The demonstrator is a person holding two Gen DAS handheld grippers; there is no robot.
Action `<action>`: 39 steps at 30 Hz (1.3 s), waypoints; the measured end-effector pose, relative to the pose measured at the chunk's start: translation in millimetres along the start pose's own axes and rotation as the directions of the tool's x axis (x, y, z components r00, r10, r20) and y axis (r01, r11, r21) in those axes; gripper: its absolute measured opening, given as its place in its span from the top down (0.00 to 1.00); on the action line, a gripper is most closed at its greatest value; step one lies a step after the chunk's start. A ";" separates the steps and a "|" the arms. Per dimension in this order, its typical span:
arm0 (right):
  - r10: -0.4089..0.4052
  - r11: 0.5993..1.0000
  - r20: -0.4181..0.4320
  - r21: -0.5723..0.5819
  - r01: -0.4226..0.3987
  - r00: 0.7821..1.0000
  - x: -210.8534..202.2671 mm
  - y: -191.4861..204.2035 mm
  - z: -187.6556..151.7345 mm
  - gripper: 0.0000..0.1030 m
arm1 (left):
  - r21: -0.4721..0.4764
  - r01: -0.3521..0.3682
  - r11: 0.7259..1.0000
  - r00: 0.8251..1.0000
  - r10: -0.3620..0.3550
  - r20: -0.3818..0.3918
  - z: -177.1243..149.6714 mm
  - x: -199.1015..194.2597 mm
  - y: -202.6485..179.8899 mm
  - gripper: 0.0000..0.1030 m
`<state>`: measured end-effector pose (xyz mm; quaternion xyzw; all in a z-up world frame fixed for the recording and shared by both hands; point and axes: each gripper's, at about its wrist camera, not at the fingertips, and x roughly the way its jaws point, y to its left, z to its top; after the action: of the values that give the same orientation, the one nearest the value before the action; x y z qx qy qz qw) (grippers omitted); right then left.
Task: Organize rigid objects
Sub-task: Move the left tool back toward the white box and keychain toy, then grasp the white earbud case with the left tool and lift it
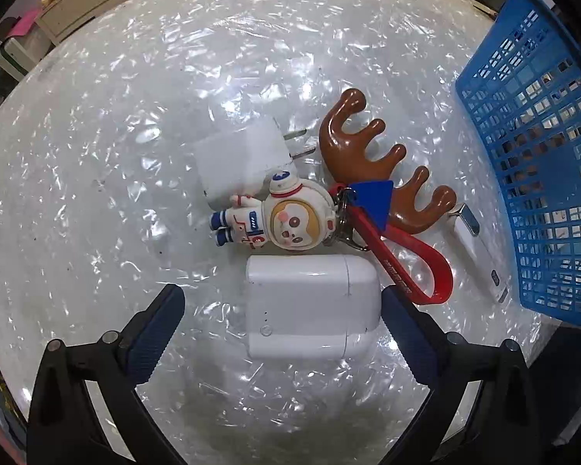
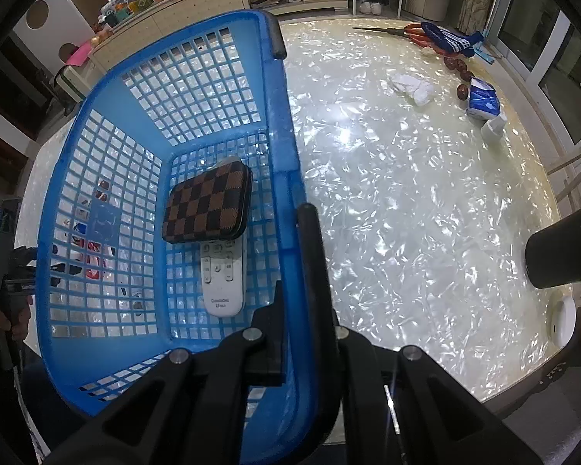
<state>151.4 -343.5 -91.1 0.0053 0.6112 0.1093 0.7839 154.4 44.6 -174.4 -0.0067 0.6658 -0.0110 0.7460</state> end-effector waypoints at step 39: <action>0.003 1.000 0.000 -0.001 -0.003 1.000 -6.4 -2.6 -10.5 0.95 | 0.024 0.071 0.997 0.970 -0.075 0.231 -50.4 -123.6 -17.3 0.30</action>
<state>140.3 -348.4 -87.9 0.0059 0.6113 0.1110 0.7836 90.2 30.7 -56.9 -0.0266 0.5733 -0.0428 0.8178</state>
